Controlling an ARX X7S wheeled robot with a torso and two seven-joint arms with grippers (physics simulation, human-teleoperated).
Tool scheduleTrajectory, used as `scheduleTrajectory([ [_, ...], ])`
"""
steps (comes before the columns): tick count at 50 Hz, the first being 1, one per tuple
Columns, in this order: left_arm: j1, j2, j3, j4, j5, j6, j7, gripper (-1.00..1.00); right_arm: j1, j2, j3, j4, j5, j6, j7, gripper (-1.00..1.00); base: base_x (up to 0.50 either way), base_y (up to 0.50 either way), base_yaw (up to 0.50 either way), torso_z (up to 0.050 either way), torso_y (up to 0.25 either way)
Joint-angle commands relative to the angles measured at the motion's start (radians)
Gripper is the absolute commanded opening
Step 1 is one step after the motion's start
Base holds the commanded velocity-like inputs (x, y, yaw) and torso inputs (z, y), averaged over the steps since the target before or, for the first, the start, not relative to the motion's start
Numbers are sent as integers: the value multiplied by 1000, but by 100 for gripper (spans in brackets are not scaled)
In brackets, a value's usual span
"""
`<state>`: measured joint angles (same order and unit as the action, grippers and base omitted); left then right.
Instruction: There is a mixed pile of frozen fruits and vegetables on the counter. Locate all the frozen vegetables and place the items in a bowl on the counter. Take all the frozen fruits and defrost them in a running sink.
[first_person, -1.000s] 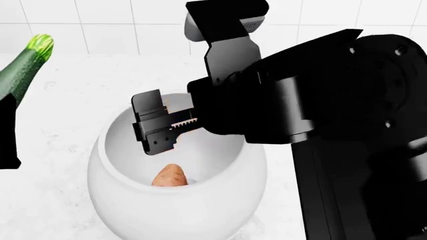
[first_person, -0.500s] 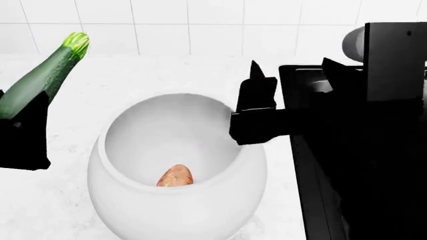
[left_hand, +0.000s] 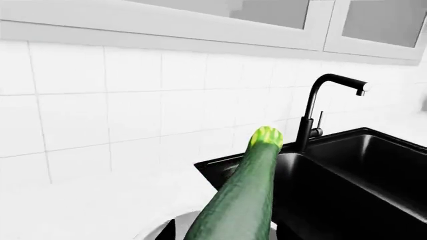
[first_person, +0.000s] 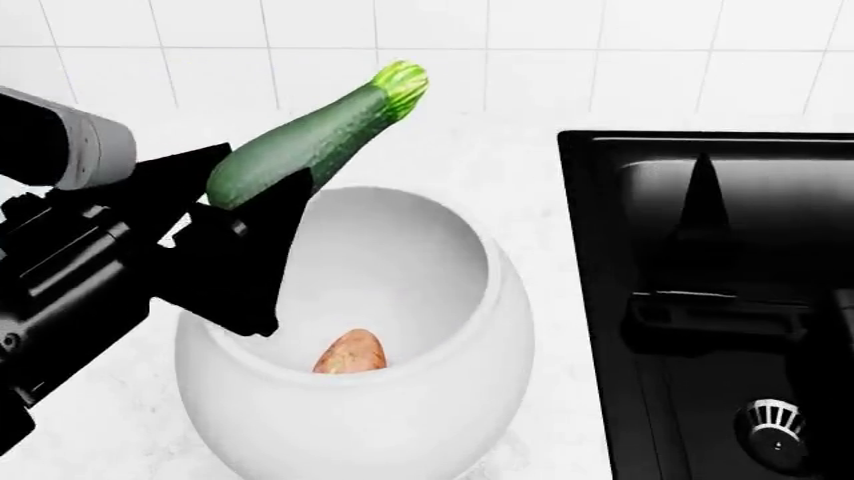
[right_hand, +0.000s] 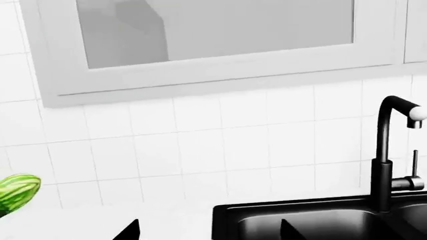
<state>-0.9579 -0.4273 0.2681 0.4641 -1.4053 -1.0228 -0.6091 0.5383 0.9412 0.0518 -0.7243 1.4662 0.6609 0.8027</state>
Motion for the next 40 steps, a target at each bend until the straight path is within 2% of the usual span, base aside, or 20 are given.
scheduleTrajectory([
  [1, -67, 71, 96, -47, 1, -36, 14, -100, -55, 29, 43, -37, -8, -24, 17, 100, 0, 0, 0, 0, 0],
  [10, -25, 28, 126, -31, 18, -57, 20, -100, -63, 33, 53, -38, 2, -27, 18, 100, 0, 0, 0, 0, 0],
  [24, -79, -116, 114, -76, 52, -101, 95, -100, -69, 17, 41, -12, -14, -31, -12, 100, 0, 0, 0, 0, 0],
  [40, -76, -93, 162, -123, 101, -85, 149, -100, -66, 3, 26, -1, -20, -31, -23, 100, 0, 0, 0, 0, 1],
])
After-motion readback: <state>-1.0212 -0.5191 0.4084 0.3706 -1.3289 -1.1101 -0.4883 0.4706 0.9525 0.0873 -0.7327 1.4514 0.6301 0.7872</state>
